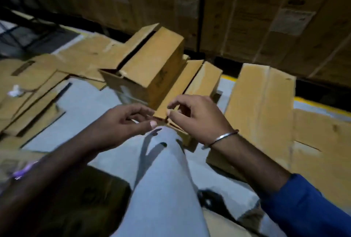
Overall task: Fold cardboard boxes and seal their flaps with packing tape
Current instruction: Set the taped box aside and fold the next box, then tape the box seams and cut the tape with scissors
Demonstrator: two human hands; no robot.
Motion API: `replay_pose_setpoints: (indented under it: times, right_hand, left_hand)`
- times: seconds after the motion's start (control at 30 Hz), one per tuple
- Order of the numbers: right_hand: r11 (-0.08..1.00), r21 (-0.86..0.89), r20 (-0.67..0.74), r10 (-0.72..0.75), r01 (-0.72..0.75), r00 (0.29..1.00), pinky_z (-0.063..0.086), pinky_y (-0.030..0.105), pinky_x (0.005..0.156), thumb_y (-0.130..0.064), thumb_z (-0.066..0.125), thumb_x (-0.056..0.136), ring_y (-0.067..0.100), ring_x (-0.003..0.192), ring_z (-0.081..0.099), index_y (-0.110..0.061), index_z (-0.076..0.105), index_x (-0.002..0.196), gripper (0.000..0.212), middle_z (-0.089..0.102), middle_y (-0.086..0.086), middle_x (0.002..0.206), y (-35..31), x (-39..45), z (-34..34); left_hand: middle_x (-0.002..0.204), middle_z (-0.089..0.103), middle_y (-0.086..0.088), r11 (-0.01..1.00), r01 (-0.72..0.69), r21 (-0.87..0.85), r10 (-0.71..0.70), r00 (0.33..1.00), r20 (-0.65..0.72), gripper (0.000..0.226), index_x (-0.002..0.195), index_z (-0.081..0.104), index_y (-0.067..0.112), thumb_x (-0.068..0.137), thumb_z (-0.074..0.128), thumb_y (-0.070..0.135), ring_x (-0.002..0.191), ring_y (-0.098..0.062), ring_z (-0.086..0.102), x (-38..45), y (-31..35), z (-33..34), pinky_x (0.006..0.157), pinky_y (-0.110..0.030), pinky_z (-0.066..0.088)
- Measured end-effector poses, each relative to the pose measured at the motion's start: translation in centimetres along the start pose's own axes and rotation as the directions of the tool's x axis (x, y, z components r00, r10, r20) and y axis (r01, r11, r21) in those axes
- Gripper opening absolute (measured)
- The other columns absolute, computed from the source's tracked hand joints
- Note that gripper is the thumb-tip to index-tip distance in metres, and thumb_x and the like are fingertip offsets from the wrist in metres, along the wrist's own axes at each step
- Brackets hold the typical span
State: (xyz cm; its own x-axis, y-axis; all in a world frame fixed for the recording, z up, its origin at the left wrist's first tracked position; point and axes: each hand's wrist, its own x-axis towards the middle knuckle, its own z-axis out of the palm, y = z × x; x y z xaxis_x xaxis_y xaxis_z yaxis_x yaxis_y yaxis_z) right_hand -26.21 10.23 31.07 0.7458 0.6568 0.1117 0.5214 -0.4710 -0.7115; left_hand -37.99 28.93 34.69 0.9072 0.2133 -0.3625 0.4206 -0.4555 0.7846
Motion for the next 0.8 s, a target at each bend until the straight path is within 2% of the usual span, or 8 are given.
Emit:
replay_pose_setpoints:
  times: [0.1, 0.2, 0.3, 0.37, 0.47, 0.57, 0.7, 0.8]
  right_hand:
    - [0.997, 0.047, 0.099, -0.068, 0.063, 0.993, 0.05, 0.035, 0.059, -0.042, 0.064, 0.091, 0.013, 0.069, 0.06, -0.028, 0.073, 0.087, 0.017, 0.063, -0.009, 0.069, -4.7, 1.6, 5.0]
    - [0.995, 0.057, 0.261, -0.09, 0.078, 0.961, 0.039, 0.03, 0.056, -0.037, 0.066, 0.089, 0.015, 0.07, 0.06, -0.025, 0.07, 0.08, 0.016, 0.062, -0.008, 0.068, -8.6, 2.1, 11.8]
    - [0.995, 0.062, 0.362, -0.099, 0.083, 0.927, 0.05, 0.034, 0.064, -0.037, 0.066, 0.087, 0.021, 0.079, 0.061, -0.024, 0.066, 0.076, 0.017, 0.065, -0.006, 0.074, -11.0, 1.8, 17.6]
    - [0.991, 0.066, 0.399, -0.131, 0.114, 0.908, 0.053, 0.036, 0.068, -0.041, 0.067, 0.088, 0.024, 0.085, 0.061, -0.024, 0.065, 0.081, 0.018, 0.065, -0.005, 0.081, -12.4, 1.1, 20.4]
    - [0.978, 0.077, 0.354, -0.21, 0.196, 0.911, 0.05, 0.041, 0.07, -0.051, 0.067, 0.089, 0.029, 0.096, 0.058, -0.026, 0.06, 0.097, 0.027, 0.057, -0.001, 0.101, -14.5, -0.4, 23.3]
    - [0.967, 0.047, 0.272, -0.253, 0.25, 0.928, 0.039, 0.036, 0.066, -0.052, 0.065, 0.092, 0.029, 0.105, 0.054, -0.022, 0.061, 0.112, 0.036, 0.052, 0.003, 0.113, -16.1, -1.1, 25.4]
    - [0.954, -0.116, 0.262, -0.24, 0.278, 0.935, 0.03, 0.035, 0.066, -0.044, 0.059, 0.096, 0.029, 0.111, 0.052, -0.018, 0.058, 0.12, 0.036, 0.047, 0.006, 0.125, -17.3, -0.8, 27.2]
    - [0.949, -0.194, 0.276, -0.192, 0.25, 0.942, 0.033, 0.037, 0.067, -0.042, 0.057, 0.096, 0.03, 0.114, 0.051, -0.017, 0.055, 0.124, 0.038, 0.043, 0.007, 0.128, -17.6, -0.5, 27.6]
  left_hand:
    - [0.088, 0.077, 0.002, 0.987, 0.072, 0.143, -0.062, 0.995, -0.073, 0.032, 0.103, 0.075, 0.031, 0.081, 0.074, 0.055, 0.077, -0.016, 0.073, -3.8, -2.3, -4.0, 0.066, -0.029, 0.052]
    - [0.079, 0.076, 0.006, 0.932, 0.175, 0.317, -0.106, 0.969, -0.225, 0.027, 0.095, 0.073, 0.031, 0.086, 0.07, 0.057, 0.067, -0.01, 0.071, -8.2, -5.8, -8.6, 0.057, -0.026, 0.054]
    - [0.089, 0.075, 0.007, 0.834, 0.331, 0.441, -0.091, 0.871, -0.482, 0.034, 0.104, 0.071, 0.031, 0.089, 0.067, 0.061, 0.08, -0.016, 0.07, -11.6, -10.2, -13.7, 0.072, -0.041, 0.058]
    - [0.108, 0.072, -0.003, 0.75, 0.458, 0.478, -0.13, 0.81, -0.571, 0.059, 0.118, 0.066, 0.027, 0.085, 0.061, 0.076, 0.092, -0.023, 0.066, -13.1, -13.1, -16.0, 0.08, -0.044, 0.056]
    - [0.124, 0.068, -0.012, 0.712, 0.492, 0.501, -0.2, 0.826, -0.527, 0.091, 0.129, 0.064, 0.021, 0.072, 0.053, 0.091, 0.104, -0.032, 0.066, -14.1, -16.3, -16.8, 0.089, -0.047, 0.054]
    - [0.116, 0.071, -0.01, 0.713, 0.489, 0.502, -0.274, 0.854, -0.442, 0.075, 0.117, 0.07, 0.023, 0.078, 0.057, 0.085, 0.102, -0.03, 0.067, -13.7, -17.7, -16.7, 0.091, -0.048, 0.054]
    - [0.103, 0.074, -0.008, 0.541, 0.513, 0.666, -0.339, 0.858, -0.385, 0.044, 0.103, 0.071, 0.029, 0.087, 0.059, 0.069, 0.09, -0.029, 0.066, -11.6, -17.7, -16.7, 0.08, -0.041, 0.056]
    - [0.092, 0.068, -0.009, 0.432, 0.522, 0.735, -0.412, 0.84, -0.353, 0.039, 0.086, 0.067, 0.028, 0.09, 0.061, 0.067, 0.084, -0.031, 0.063, -10.4, -17.5, -16.7, 0.075, -0.037, 0.054]
